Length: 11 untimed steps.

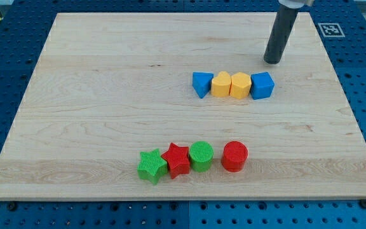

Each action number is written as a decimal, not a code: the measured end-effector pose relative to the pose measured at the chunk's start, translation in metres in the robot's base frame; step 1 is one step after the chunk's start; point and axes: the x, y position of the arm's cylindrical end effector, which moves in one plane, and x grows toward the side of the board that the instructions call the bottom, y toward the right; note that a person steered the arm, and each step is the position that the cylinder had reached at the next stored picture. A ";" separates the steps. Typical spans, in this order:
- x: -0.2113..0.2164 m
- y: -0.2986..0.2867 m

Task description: Push the blue cube towards the top of the blue triangle

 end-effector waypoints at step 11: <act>0.128 0.001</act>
